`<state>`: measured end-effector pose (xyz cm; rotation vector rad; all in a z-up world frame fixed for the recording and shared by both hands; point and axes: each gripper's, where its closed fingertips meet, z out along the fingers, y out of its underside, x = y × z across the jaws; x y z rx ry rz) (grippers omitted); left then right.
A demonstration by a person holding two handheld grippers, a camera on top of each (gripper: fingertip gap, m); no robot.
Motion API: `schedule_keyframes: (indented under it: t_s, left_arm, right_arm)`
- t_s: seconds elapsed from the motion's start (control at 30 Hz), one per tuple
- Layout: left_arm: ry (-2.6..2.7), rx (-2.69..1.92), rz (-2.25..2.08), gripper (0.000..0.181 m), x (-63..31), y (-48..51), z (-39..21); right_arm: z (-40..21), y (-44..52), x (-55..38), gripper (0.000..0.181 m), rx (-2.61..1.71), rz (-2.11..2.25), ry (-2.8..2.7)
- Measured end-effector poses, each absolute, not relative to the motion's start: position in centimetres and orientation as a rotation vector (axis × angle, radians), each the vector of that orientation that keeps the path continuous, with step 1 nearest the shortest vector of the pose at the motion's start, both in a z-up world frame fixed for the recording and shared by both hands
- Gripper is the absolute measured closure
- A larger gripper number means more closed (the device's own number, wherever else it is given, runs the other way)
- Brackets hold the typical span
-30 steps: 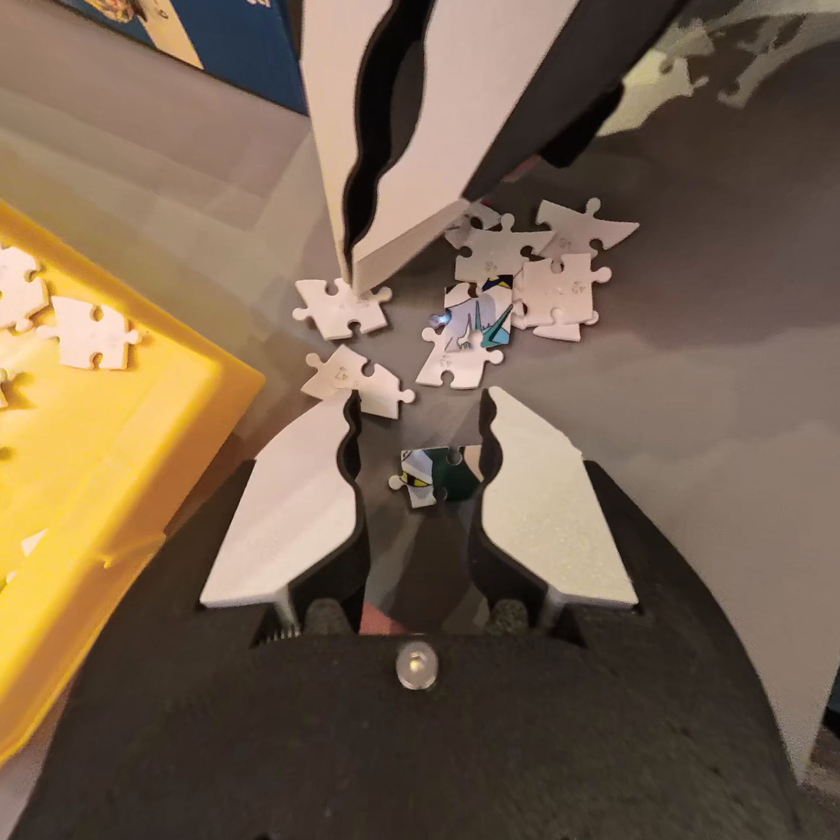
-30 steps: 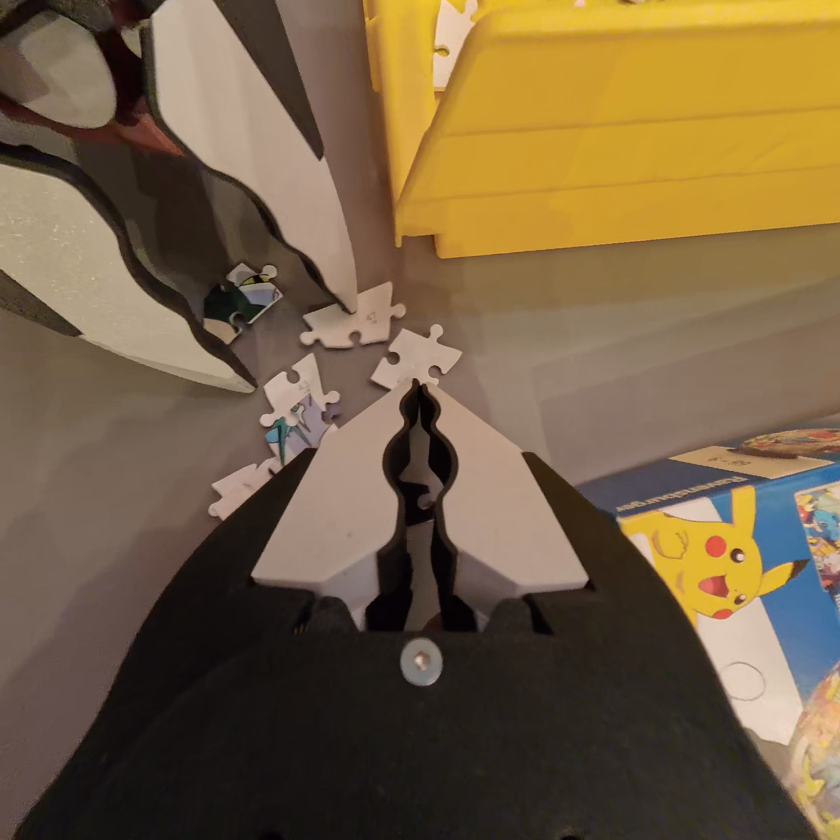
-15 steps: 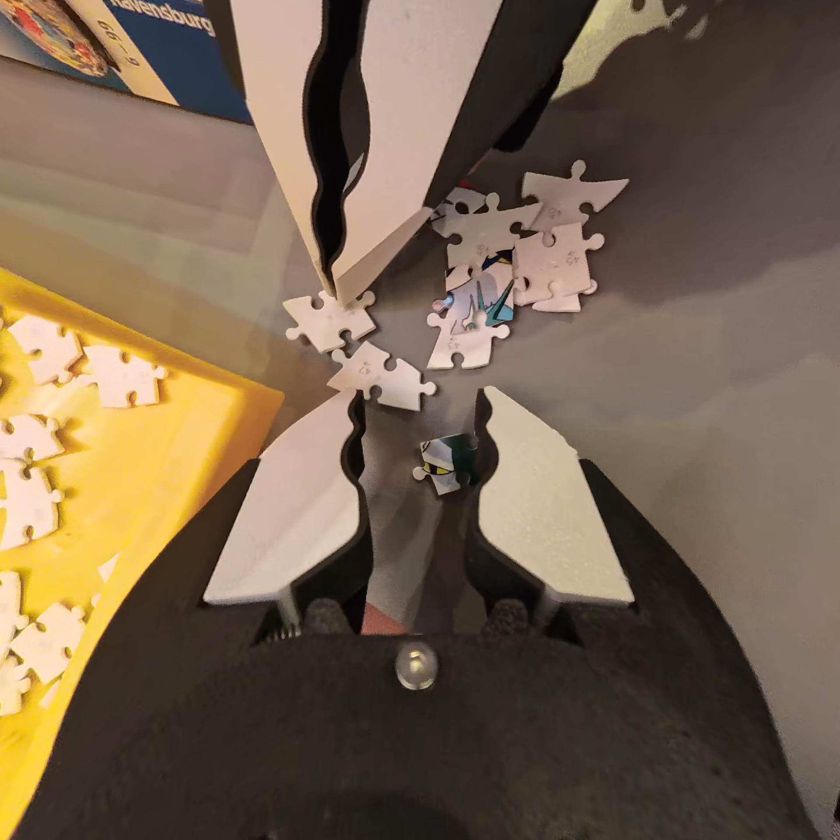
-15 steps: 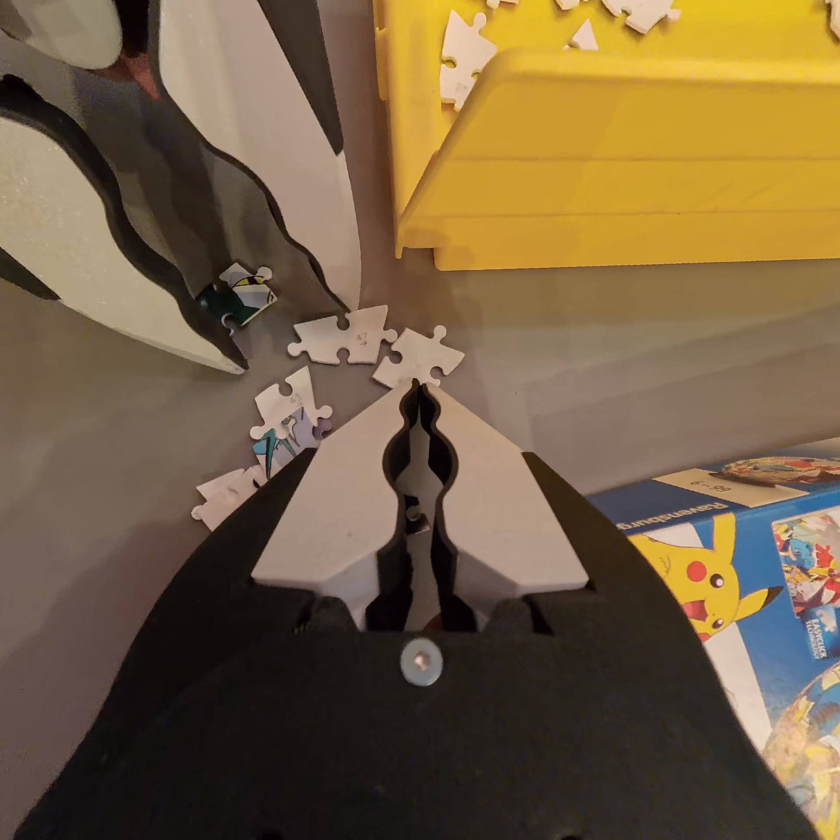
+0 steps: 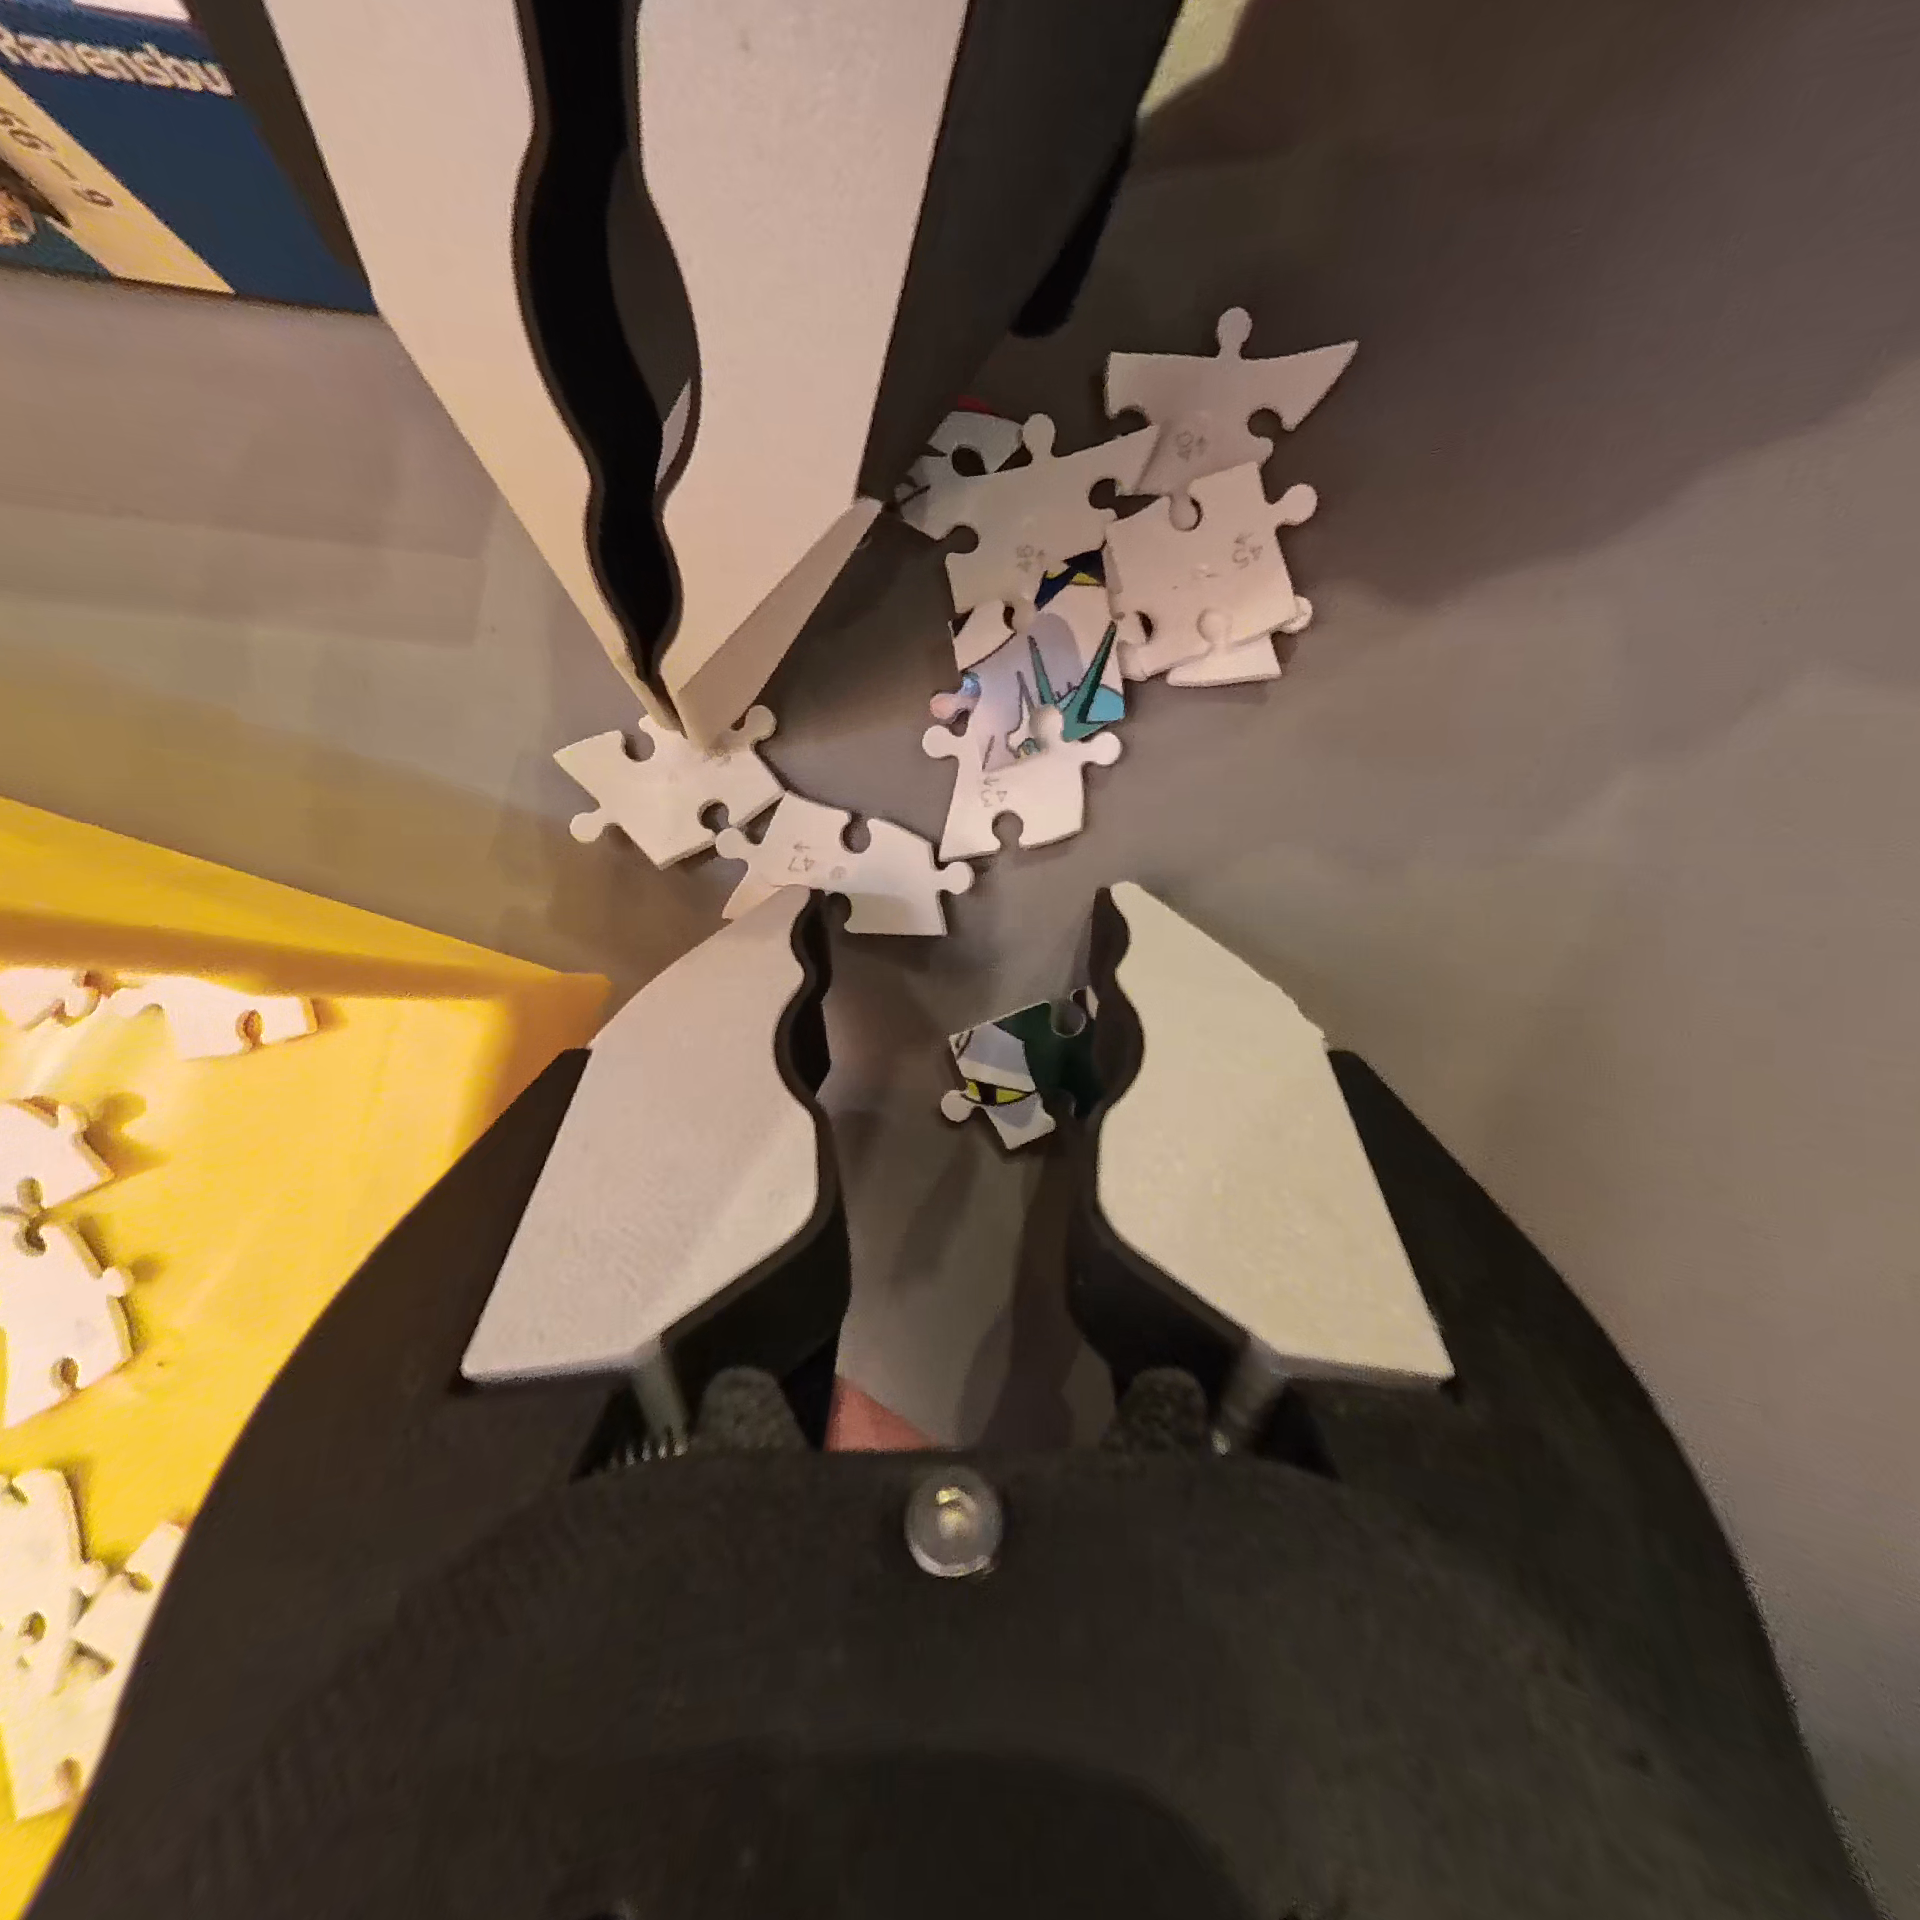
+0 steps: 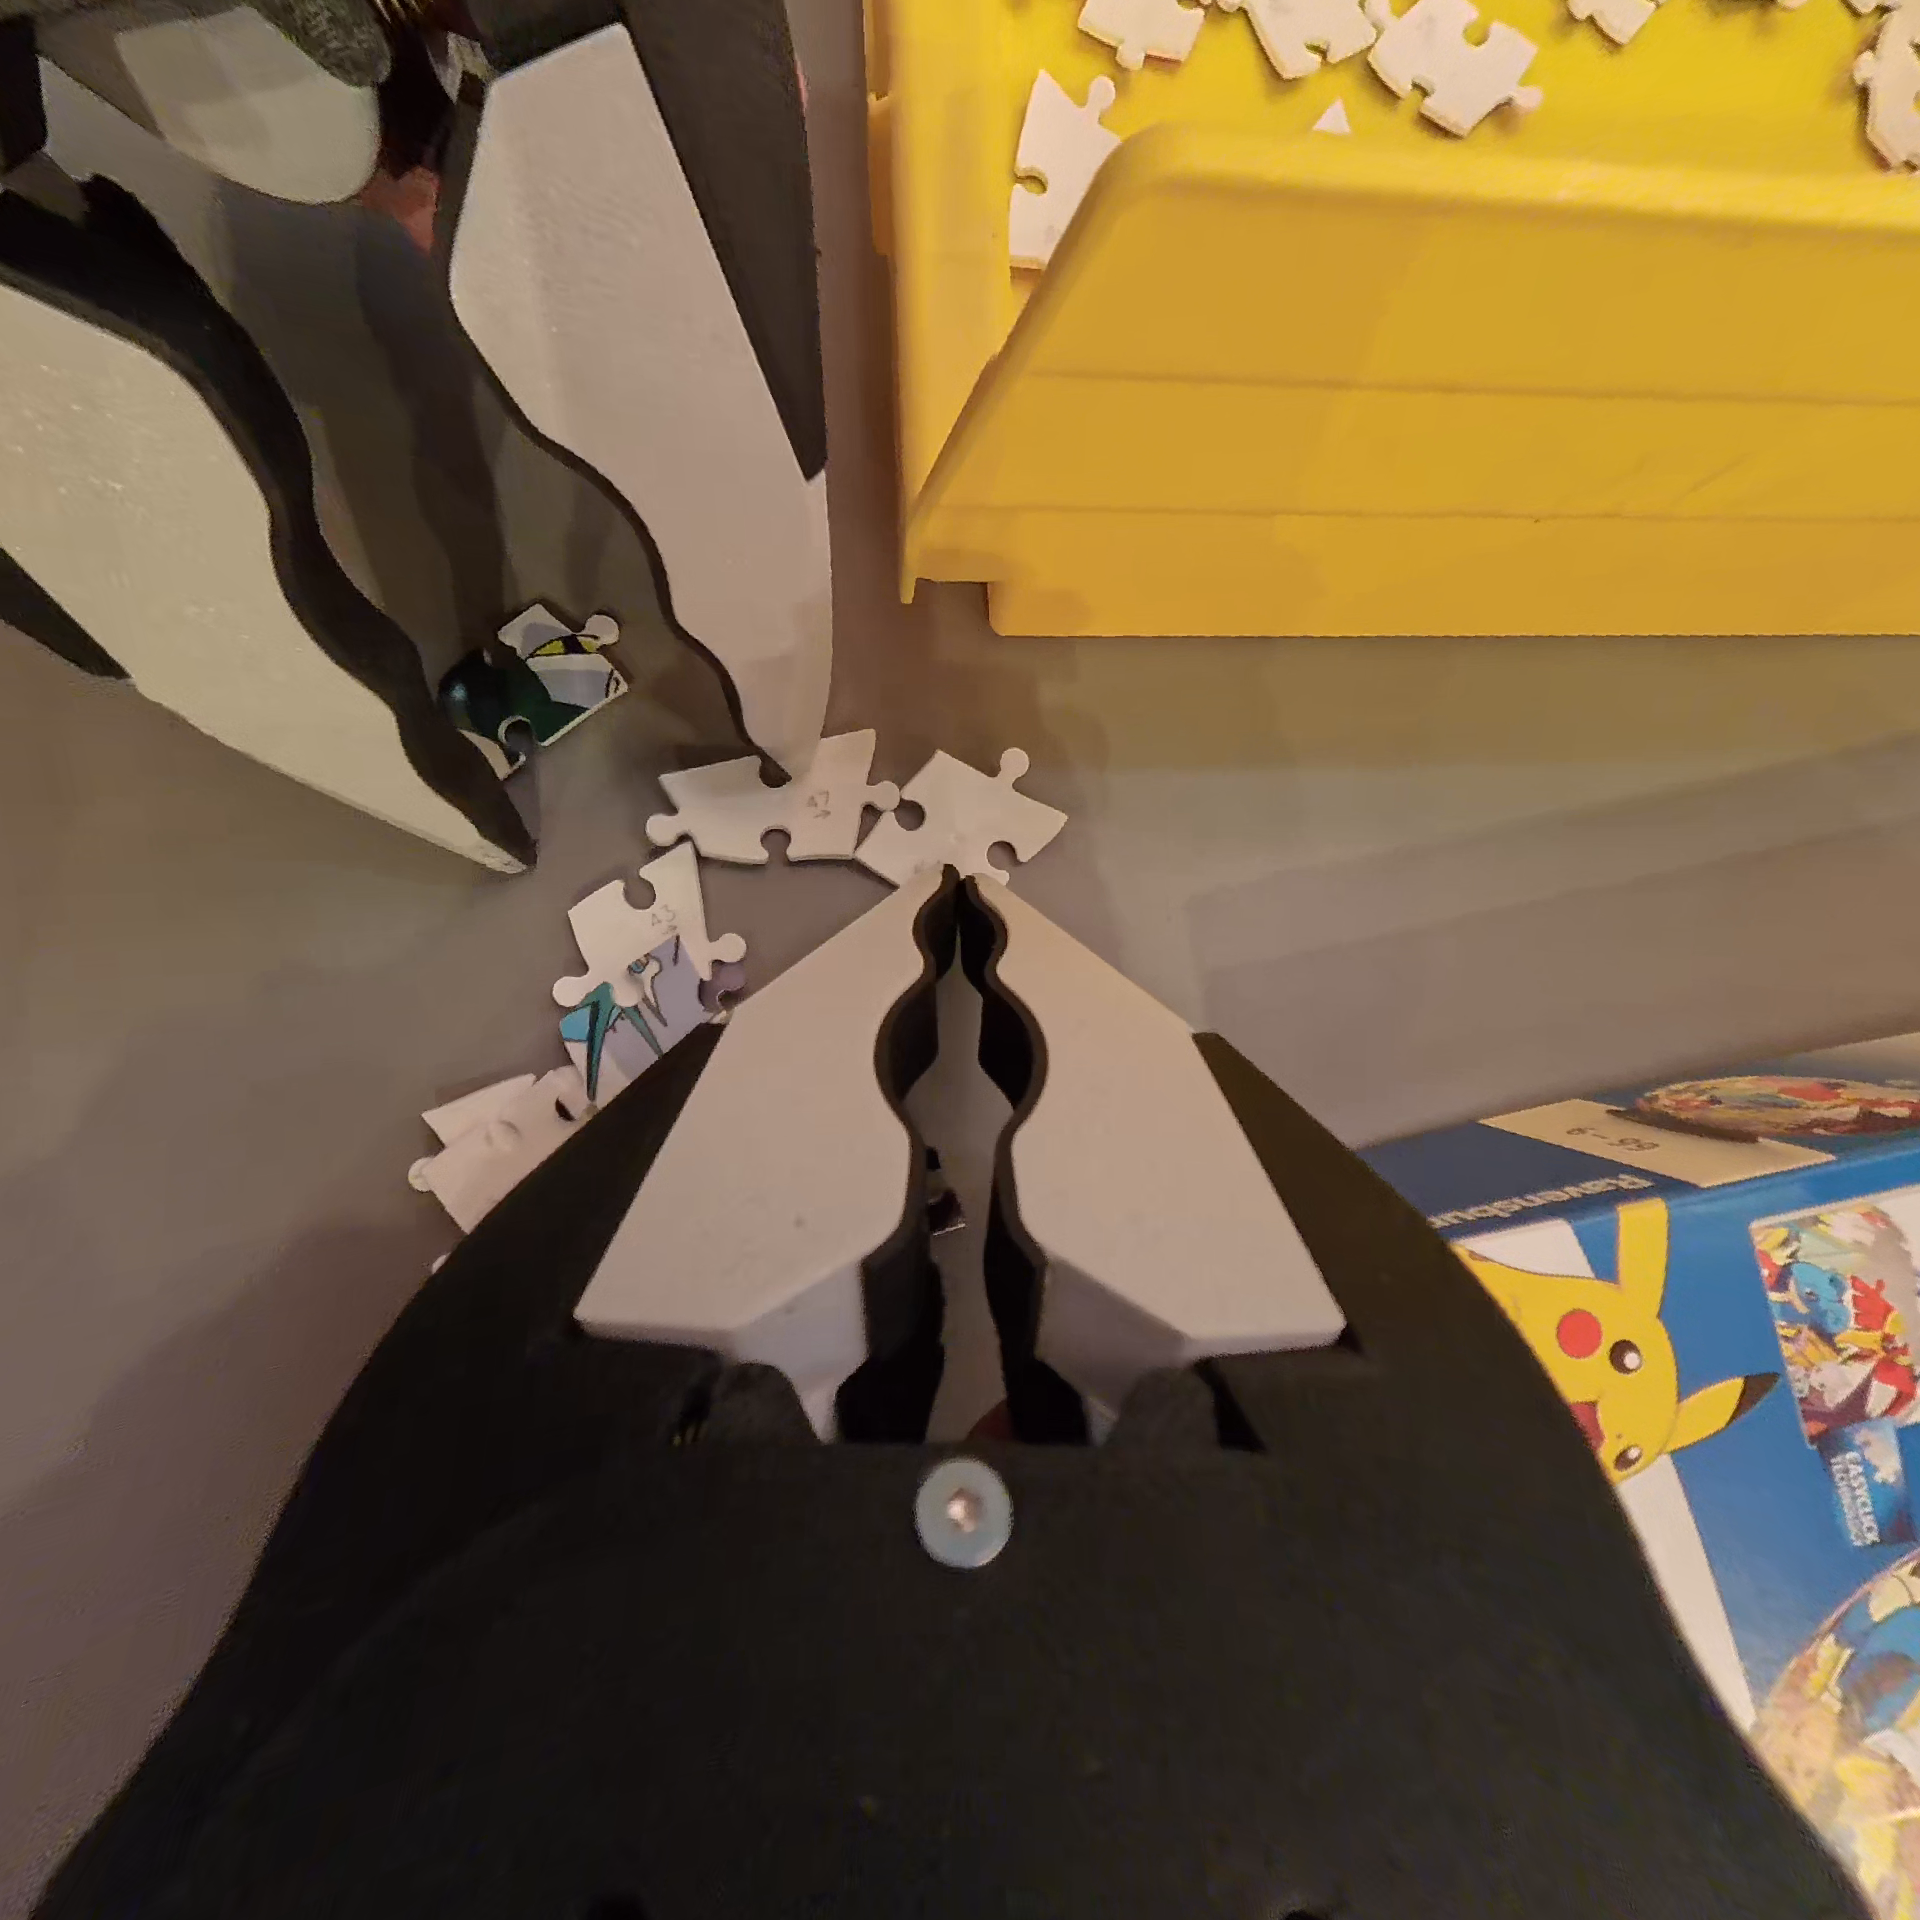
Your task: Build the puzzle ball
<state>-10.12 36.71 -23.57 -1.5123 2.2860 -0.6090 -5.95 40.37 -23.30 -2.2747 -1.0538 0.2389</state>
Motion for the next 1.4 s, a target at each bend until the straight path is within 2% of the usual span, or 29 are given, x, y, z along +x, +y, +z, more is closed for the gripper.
schedule_keyframes:
  t_s: [1.13,1.4]
  left_arm:
    - [2.354,-1.468,-0.570,0.134,-9.9,37.3,-23.6]
    - [2.342,-1.474,-0.575,0.133,-9.9,37.4,-23.6]
  right_arm:
    - [-22.0,39.8,-7.1,0.181,-2.229,0.273,-1.079]
    - [-23.2,39.5,-8.1,0.181,-2.239,0.313,-1.092]
